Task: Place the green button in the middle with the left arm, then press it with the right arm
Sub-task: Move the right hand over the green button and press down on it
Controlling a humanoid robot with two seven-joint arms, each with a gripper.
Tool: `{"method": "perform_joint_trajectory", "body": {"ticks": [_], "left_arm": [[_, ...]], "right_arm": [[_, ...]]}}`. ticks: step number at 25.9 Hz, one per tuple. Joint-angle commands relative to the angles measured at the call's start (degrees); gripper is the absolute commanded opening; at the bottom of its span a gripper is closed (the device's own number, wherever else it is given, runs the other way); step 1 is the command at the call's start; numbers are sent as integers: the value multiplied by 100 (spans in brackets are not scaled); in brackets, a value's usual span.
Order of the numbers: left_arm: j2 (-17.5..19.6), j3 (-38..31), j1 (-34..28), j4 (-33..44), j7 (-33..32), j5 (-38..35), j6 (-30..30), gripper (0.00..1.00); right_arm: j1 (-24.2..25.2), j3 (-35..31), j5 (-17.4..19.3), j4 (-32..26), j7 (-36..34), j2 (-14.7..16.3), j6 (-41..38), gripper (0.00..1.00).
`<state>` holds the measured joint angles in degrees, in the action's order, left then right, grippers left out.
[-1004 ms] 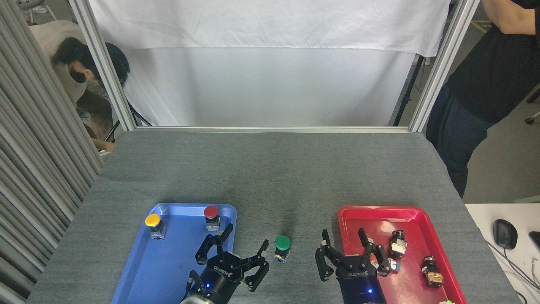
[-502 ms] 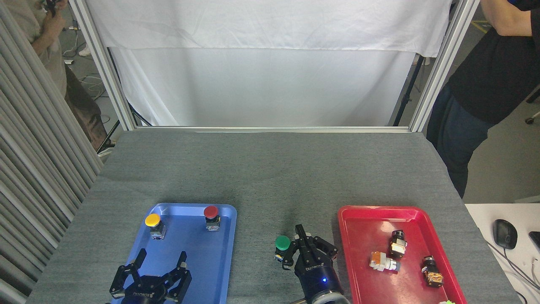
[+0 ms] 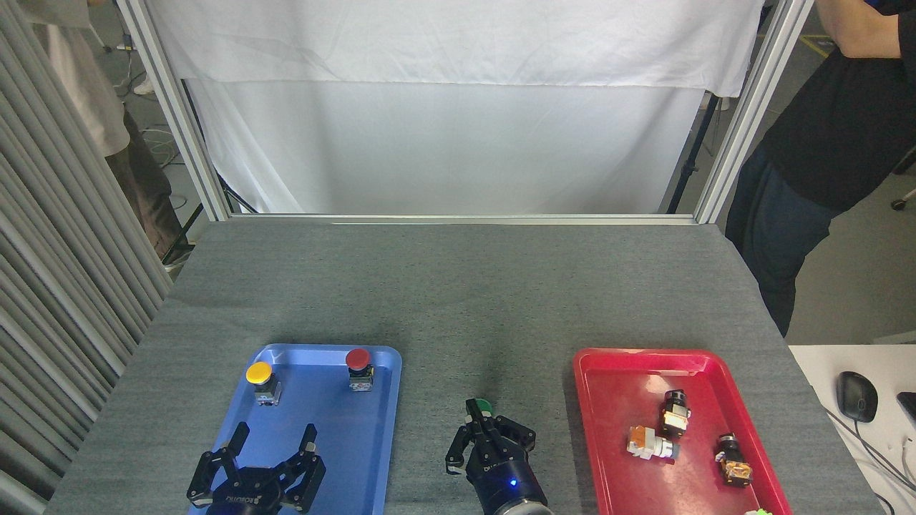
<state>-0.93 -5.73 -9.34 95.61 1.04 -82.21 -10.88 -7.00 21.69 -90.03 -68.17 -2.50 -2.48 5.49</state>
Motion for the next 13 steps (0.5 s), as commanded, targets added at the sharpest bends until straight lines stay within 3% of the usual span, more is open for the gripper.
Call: {"method": "perform_joint_trajectory", "body": {"ticks": [1, 13], "left_arm": [[5, -7, 12, 10, 10, -6, -11, 99], [-4, -7, -6, 19, 2, -6, 60, 99]], "right_arm": [[-30, 28, 21, 216, -23, -24, 31, 0], [-30, 63, 56, 313, -49, -33, 269, 0]]}}
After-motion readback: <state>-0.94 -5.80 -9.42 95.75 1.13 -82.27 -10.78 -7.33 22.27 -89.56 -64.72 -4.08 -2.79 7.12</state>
